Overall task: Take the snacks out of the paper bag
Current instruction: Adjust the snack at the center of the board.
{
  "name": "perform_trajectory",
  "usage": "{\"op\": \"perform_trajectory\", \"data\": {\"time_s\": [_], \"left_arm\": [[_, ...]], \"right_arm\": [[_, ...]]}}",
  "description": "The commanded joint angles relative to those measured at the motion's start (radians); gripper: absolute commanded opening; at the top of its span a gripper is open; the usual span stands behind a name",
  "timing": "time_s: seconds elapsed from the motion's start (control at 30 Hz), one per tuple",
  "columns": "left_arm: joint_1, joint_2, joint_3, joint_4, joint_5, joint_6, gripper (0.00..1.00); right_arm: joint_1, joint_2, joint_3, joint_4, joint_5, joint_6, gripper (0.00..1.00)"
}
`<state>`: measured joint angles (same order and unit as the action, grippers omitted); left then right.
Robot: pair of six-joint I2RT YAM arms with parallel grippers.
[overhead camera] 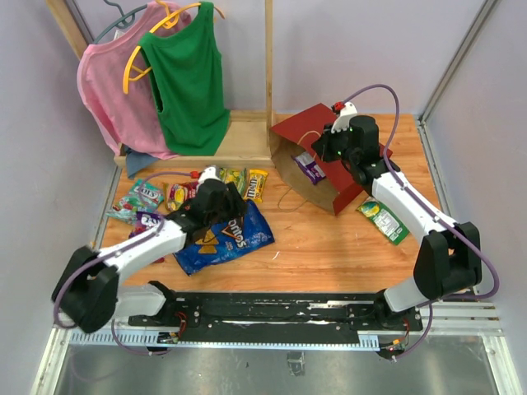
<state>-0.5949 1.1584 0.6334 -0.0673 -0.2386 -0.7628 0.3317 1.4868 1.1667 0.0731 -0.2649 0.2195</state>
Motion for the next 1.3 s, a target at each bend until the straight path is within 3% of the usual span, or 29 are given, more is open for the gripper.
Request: {"op": "perform_trajectory", "data": {"time_s": [0.0,0.23,0.53,0.67,0.93,1.17,1.27], "left_arm": [[-0.059,0.185,0.079,0.108,0.06,0.136,0.69],[-0.158,0.446,0.251,0.052,-0.056,0.232,0.72],[-0.215,0.577,0.234,0.079,0.013,0.264,0.54],[-0.232,0.57,0.158,0.167,0.127,0.258,0.45],[-0.389,0.58,0.16,0.166,0.236,0.361,0.45],[-0.399,0.483,0.122,0.102,0.191,0.371,0.45],[-0.398,0.433,0.142,0.059,0.142,0.377,0.5]], "right_arm": [[0.013,0.008,0.018,0.008,-0.004,-0.006,0.04],[0.014,-0.007,0.013,-0.006,0.017,-0.022,0.04],[0.012,-0.005,0.012,-0.01,0.031,-0.034,0.04],[0.012,-0.005,0.011,-0.01,0.035,-0.035,0.04],[0.012,-0.009,0.009,-0.014,0.039,-0.037,0.04],[0.012,-0.021,0.007,-0.015,0.047,-0.039,0.04],[0.012,-0.024,0.005,-0.015,0.044,-0.037,0.04]]}}
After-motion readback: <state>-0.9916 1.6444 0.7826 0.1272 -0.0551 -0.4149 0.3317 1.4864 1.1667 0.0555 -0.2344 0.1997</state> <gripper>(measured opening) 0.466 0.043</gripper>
